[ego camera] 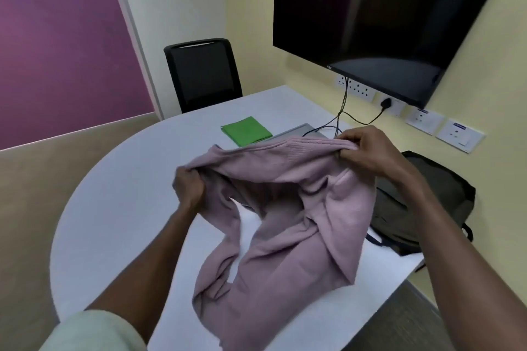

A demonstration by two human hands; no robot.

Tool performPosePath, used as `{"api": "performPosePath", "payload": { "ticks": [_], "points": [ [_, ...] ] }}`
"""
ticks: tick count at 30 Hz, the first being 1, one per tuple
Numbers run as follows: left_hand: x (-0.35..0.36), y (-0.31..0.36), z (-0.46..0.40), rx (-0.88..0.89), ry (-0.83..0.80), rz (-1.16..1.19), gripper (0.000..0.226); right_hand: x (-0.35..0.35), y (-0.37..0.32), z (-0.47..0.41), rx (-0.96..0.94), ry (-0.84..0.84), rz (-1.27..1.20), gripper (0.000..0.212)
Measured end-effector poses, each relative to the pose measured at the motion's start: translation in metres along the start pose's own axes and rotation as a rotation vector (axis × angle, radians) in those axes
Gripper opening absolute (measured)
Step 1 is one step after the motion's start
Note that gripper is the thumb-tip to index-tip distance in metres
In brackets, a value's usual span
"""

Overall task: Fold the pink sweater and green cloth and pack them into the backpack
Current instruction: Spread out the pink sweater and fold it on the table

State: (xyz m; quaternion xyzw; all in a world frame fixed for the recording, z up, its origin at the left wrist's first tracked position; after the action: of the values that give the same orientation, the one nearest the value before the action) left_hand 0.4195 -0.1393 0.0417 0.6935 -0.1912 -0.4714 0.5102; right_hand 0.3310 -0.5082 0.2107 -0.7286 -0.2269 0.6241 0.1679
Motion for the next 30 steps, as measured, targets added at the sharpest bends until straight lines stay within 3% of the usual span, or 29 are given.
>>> {"api": "performPosePath", "payload": {
  "ticks": [3, 5, 10, 14, 20, 25, 30],
  "points": [
    [-0.043, 0.017, -0.031, 0.102, 0.104, -0.003, 0.031, 0.011, 0.010, -0.002, 0.023, -0.265, 0.105, 0.026],
    [-0.072, 0.026, -0.047, 0.197, 0.153, -0.008, 0.031, 0.019, 0.016, -0.008, 0.023, -0.313, 0.197, 0.012],
    [-0.136, 0.060, -0.061, 0.540, 0.144, -0.118, 0.018, 0.027, 0.011, -0.029, 0.055, -0.106, 0.250, 0.015],
    [-0.173, 0.070, -0.064, 0.651, 0.141, -0.216, 0.027, 0.018, -0.011, -0.039, 0.026, 0.140, 0.360, 0.006],
    [-0.224, 0.103, -0.054, 0.660, 0.393, -0.089, 0.026, -0.023, -0.069, -0.056, -0.031, 0.434, 0.405, 0.011],
    [-0.268, 0.130, -0.065, 0.512, 0.466, 0.067, 0.019, -0.072, -0.109, -0.060, 0.039, 0.439, 0.259, 0.017],
    [-0.301, 0.156, -0.087, 0.452, 0.395, 0.151, 0.018, -0.088, -0.136, -0.057, 0.069, 0.341, 0.097, 0.014]
  ]
}}
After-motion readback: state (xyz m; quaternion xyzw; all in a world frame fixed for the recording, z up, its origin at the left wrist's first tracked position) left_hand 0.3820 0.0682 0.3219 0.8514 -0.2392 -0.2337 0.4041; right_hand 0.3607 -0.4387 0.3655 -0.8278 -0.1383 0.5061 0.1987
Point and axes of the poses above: each hand's wrist, its own z-axis away from the middle knuckle, its own x-axis out of the palm, y = z × x, the point moved 4 cm from there along -z, towards the middle knuckle, and after that the axes turned 1 degree about z, right-handed, at the moved point
